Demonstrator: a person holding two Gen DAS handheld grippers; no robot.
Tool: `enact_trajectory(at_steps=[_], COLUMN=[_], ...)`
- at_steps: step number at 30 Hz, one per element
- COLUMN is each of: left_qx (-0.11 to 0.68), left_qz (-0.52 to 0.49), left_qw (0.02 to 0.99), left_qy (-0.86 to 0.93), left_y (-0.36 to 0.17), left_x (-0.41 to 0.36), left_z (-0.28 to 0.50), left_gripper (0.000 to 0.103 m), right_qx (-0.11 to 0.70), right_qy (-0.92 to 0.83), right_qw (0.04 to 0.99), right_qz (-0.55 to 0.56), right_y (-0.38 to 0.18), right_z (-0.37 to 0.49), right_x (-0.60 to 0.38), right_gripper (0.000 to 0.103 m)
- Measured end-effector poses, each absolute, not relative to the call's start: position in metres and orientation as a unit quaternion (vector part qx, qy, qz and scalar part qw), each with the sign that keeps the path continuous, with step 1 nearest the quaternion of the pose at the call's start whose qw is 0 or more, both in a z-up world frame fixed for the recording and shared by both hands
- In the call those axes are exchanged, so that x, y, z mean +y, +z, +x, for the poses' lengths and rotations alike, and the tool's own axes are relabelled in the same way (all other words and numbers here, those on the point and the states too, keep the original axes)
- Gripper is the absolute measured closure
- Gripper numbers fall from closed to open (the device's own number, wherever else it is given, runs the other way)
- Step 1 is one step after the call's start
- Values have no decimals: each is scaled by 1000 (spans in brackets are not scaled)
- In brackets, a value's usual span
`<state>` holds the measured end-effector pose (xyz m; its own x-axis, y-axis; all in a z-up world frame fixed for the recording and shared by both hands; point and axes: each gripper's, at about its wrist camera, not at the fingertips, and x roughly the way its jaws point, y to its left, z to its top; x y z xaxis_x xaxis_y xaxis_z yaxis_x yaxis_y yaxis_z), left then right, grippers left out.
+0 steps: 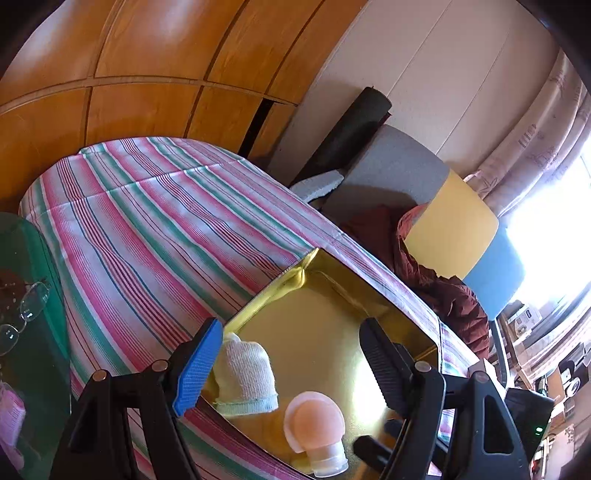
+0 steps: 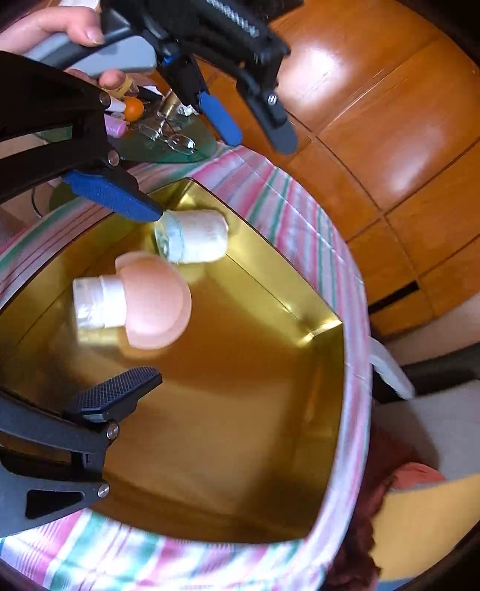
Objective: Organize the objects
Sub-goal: 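Lower the peach bottle into the gold tray and open the right gripper, then move both grippers back from the tray to the remaining items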
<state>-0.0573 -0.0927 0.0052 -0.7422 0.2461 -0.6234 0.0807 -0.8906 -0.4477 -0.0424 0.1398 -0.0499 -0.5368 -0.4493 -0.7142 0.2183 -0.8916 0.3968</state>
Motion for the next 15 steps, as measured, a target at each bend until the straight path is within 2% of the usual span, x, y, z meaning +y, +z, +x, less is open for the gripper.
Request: enact_trajectory(at_steps=[15], left_qx=[-197], left_qz=[-382], left_qw=[96], left_qy=[898], left_y=[-4], left_x=[-51], left_z=[-51], left_gripper=[25], right_qx=[-83], right_qy=[-904], right_qw=[134], right_qz=[397], right_y=[-26], right_z=[1], right_x=[170], right_gripper=[17])
